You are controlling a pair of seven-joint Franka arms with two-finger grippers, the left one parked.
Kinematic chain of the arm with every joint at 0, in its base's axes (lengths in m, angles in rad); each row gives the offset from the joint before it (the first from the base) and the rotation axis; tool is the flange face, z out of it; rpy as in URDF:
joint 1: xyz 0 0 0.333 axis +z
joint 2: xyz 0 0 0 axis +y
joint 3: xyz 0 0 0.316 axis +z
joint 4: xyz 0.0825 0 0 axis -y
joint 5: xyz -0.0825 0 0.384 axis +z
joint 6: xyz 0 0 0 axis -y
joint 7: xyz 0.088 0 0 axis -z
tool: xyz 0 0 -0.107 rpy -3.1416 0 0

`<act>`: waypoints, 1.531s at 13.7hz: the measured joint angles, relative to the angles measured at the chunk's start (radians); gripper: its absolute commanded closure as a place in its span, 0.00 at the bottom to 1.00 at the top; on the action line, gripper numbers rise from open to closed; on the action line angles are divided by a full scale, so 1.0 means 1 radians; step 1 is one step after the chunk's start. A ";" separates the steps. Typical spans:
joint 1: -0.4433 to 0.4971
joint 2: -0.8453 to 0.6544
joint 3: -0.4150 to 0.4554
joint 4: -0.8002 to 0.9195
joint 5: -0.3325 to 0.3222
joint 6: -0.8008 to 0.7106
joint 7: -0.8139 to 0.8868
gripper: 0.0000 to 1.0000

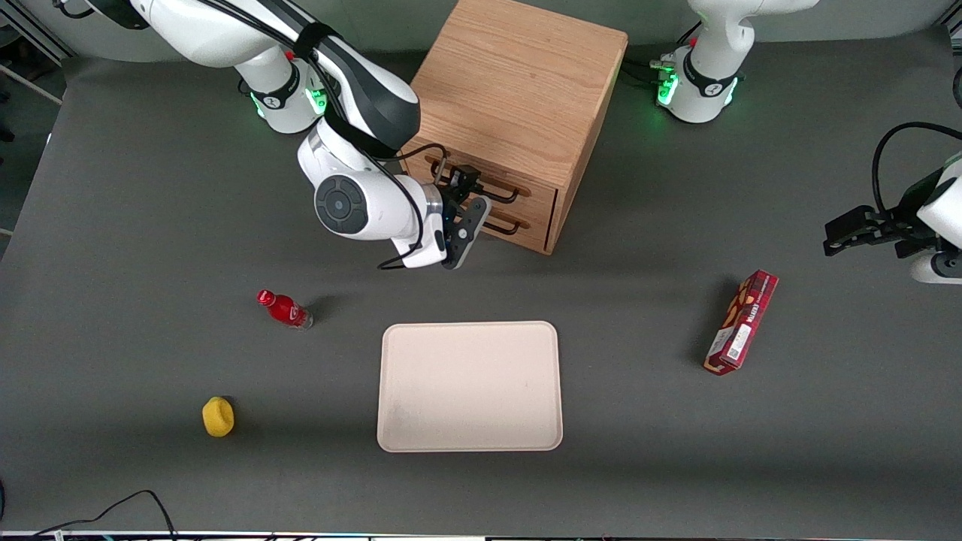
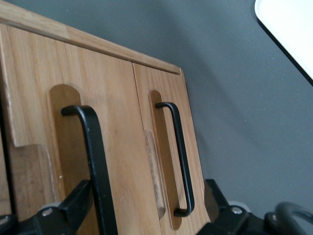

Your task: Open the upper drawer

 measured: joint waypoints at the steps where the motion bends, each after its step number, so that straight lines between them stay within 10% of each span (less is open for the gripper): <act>1: 0.001 0.006 0.005 0.001 -0.009 0.008 0.001 0.00; 9: -0.002 0.101 -0.011 0.120 -0.138 0.047 0.011 0.00; 21: -0.016 0.236 -0.073 0.378 -0.153 -0.107 0.011 0.00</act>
